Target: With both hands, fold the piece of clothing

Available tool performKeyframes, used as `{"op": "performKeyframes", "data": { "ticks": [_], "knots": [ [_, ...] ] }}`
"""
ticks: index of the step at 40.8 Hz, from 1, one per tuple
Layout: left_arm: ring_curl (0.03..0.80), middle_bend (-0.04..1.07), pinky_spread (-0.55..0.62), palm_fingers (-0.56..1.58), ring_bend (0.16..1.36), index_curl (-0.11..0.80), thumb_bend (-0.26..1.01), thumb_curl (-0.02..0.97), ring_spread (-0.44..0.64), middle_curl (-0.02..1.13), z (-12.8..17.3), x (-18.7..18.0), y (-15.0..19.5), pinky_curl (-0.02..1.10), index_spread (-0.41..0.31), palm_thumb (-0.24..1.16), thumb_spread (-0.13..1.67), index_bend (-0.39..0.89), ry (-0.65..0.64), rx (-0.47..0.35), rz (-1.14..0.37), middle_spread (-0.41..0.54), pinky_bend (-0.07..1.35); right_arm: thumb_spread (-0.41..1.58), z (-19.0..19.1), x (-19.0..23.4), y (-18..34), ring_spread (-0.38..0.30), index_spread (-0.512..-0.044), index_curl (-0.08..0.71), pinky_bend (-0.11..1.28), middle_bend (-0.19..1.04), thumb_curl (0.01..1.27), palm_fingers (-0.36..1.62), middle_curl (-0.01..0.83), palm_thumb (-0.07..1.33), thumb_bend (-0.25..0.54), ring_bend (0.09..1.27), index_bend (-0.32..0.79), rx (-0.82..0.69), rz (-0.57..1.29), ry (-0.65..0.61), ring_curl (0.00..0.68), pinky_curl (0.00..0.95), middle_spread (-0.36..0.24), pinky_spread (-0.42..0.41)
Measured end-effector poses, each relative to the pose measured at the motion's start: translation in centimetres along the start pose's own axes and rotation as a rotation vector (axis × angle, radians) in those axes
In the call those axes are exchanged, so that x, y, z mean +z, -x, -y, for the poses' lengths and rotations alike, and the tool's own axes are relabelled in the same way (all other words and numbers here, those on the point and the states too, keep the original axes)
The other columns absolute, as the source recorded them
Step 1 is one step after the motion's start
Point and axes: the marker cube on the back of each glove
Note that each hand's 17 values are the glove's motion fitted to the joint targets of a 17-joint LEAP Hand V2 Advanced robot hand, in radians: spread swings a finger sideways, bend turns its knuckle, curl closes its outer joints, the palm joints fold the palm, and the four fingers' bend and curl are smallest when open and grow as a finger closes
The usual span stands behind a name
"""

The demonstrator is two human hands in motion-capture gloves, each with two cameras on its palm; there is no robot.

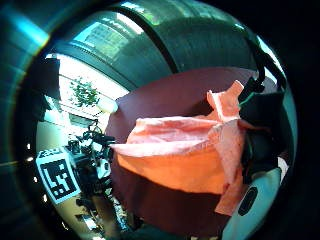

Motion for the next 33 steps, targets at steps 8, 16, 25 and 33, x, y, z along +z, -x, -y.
{"op": "performKeyframes", "data": {
  "ticks": [8, 16, 25, 33],
  "knots": [
    [0.415, 0.58, 0.07, 1.04, 0.45, 0.514, 0.00, 0.335, -0.27, 0.56, -0.2, 7.1, -4.2, 0.10, -0.295, 0.77, 1.33, 0.24, 0.137, 0.092, -0.125, -0.322, 0.10, 0.99, 1.1, 5.7, 0.7, -0.237, -0.268, 0.339, 0.51, 0.31, 0.48, 1.21, 0.465, 1.18, 0.037, 0.72, 0.16, 0.007, -0.034, -0.006, 0.466, 0.374, -0.163, -0.229],
    [0.415, 0.56, 0.07, 1.04, 0.43, 0.520, 0.00, 0.328, -0.27, 0.56, 2.6, 9.2, -2.8, 0.09, -0.296, 0.79, 1.34, 0.24, -0.084, 0.010, 0.002, -0.319, 0.11, 0.96, 0.9, 7.6, 0.1, -0.238, -0.273, 0.357, 0.47, 0.30, 0.50, 1.18, 0.468, 1.20, 0.013, 0.67, 0.16, 0.018, 0.016, 0.007, 0.457, 0.369, -0.171, -0.189],
    [0.425, 0.54, 0.08, 1.03, 0.44, 0.523, -0.01, 0.322, -0.28, 0.55, -1.5, 7.0, -3.6, 0.08, -0.290, 0.80, 1.35, 0.22, 0.156, 0.030, -0.169, -0.317, 0.09, 0.92, 0.3, 4.5, -2.0, -0.225, -0.279, 0.369, 0.43, 0.30, 0.51, 1.07, 0.471, 1.21, -0.008, 0.56, 0.15, 0.056, 0.164, -0.070, 0.427, 0.365, -0.173, -0.125],
    [0.431, 0.39, 0.16, 0.76, 0.41, 0.496, -0.03, 0.314, -0.18, 0.53, 1.1, 3.6, 0.2, 0.11, -0.235, 0.72, 1.30, 0.15, -0.283, -0.060, -0.068, -0.257, 0.18, 0.97, -3.9, 1.0, -5.9, -0.139, -0.289, 0.377, 0.52, 0.11, 0.53, 0.74, 0.407, 1.24, 0.005, 0.43, 0.14, 0.093, 0.414, -0.141, 0.407, 0.399, -0.125, -0.014]
  ]
}}
